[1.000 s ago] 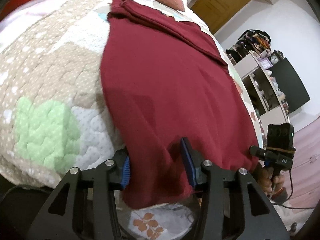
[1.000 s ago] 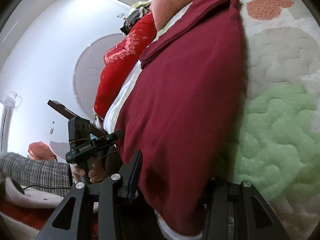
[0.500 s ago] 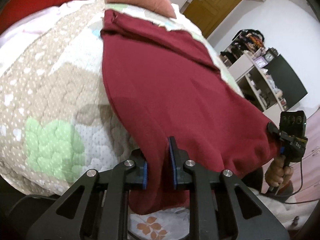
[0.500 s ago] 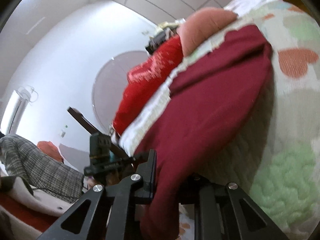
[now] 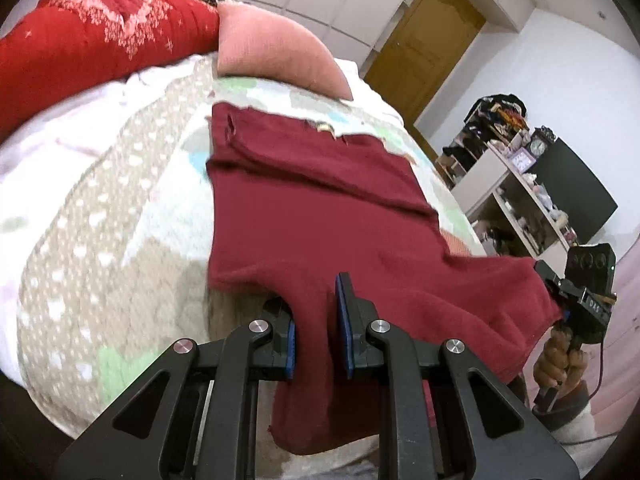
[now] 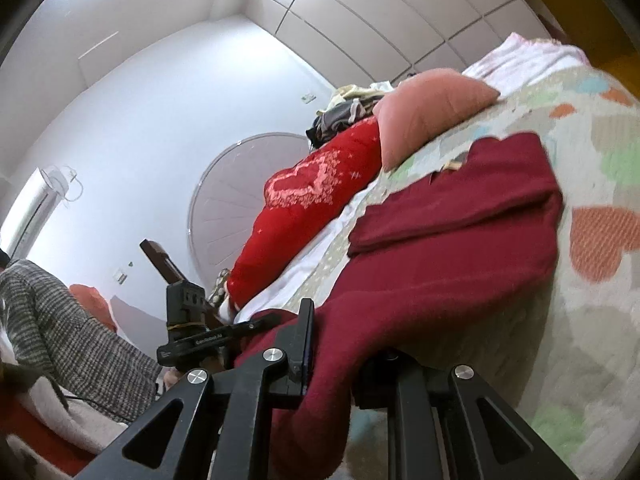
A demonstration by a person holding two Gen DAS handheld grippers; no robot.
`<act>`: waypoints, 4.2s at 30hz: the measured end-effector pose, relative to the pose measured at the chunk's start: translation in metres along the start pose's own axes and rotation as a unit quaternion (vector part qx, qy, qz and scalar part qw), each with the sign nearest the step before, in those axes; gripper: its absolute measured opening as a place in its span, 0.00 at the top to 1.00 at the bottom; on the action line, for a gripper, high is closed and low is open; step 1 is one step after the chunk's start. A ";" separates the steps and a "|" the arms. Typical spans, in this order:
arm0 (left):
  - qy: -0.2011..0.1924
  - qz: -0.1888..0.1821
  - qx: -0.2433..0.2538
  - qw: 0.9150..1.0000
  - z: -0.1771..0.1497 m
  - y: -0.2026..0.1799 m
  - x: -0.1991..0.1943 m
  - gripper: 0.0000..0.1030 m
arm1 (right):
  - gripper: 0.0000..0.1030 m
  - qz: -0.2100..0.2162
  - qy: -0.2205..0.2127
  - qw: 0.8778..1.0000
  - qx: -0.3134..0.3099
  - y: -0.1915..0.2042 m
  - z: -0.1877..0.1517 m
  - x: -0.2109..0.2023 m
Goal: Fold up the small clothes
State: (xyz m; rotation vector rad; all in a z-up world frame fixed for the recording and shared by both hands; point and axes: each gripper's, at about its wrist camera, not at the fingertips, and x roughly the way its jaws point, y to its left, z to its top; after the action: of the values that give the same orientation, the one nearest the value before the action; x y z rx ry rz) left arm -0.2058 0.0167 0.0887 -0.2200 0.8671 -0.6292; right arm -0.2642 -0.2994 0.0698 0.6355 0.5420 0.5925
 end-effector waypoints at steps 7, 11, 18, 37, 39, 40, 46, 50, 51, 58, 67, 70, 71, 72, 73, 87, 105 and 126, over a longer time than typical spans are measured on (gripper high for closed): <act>-0.024 0.024 0.003 0.999 0.024 0.003 0.007 0.85 | 0.85 -0.023 -0.013 1.000 -0.004 -0.008 0.021 0.004; -0.030 0.037 0.003 0.999 0.038 0.003 0.015 0.85 | 0.85 -0.030 -0.023 0.999 0.006 -0.018 0.034 0.006; -0.035 0.057 0.002 0.998 0.064 0.004 0.040 0.85 | 0.85 -0.052 -0.033 0.998 0.010 -0.034 0.063 0.017; -0.030 0.092 0.012 0.995 0.134 0.007 0.111 0.85 | 0.85 -0.088 -0.035 0.995 0.020 -0.085 0.129 0.057; -0.027 0.099 0.017 0.995 0.140 0.007 0.121 0.85 | 0.85 -0.092 -0.033 0.995 0.026 -0.095 0.136 0.062; -0.026 0.102 0.019 0.994 0.143 0.007 0.125 0.85 | 0.85 -0.097 -0.031 0.994 0.028 -0.101 0.140 0.065; -0.007 0.115 0.022 0.993 0.163 0.015 0.161 0.85 | 0.85 -0.111 -0.024 0.993 0.039 -0.128 0.158 0.083; 0.007 0.123 0.010 0.992 0.176 0.025 0.186 0.85 | 0.85 -0.113 -0.023 0.991 0.065 -0.152 0.166 0.095; 0.010 0.126 0.008 0.992 0.179 0.027 0.192 0.85 | 0.85 -0.109 -0.025 0.991 0.079 -0.161 0.169 0.098; 0.034 0.100 -0.035 0.994 0.193 0.050 0.224 0.84 | 0.67 -0.106 -0.024 0.974 0.198 -0.226 0.182 0.122; 0.045 0.042 -0.066 0.996 0.204 0.060 0.206 0.75 | 0.54 -0.109 -0.056 0.976 0.178 -0.206 0.212 0.093; 0.043 0.023 -0.073 0.996 0.207 0.059 0.201 0.65 | 0.54 -0.138 -0.047 0.979 0.141 -0.187 0.206 0.090; 0.046 0.017 -0.076 0.996 0.208 0.059 0.202 0.63 | 0.54 -0.138 -0.043 0.981 0.128 -0.180 0.203 0.090; 0.050 0.014 -0.077 0.996 0.209 0.058 0.203 0.58 | 0.54 -0.135 -0.040 0.983 0.116 -0.175 0.200 0.091; 0.052 0.014 -0.075 0.996 0.210 0.056 0.204 0.57 | 0.54 -0.132 -0.034 0.986 0.101 -0.169 0.198 0.093; -0.022 -0.010 -0.121 0.992 0.228 0.072 0.159 0.23 | 0.55 -0.169 0.055 0.984 -0.015 -0.144 0.175 0.154; 0.053 0.163 -0.072 0.983 0.212 0.084 0.271 0.23 | 0.54 -0.285 0.012 0.951 0.117 -0.255 0.224 0.217; 0.013 0.192 -0.027 0.981 0.166 0.050 0.185 0.23 | 0.44 -0.364 0.080 0.928 -0.004 -0.163 0.160 0.179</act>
State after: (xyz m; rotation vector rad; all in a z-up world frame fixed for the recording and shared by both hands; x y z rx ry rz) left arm 0.0318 -0.0656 0.0549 -0.0881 0.9219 -0.2489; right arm 0.0166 -0.3508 0.0189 0.3359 0.8724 -0.0595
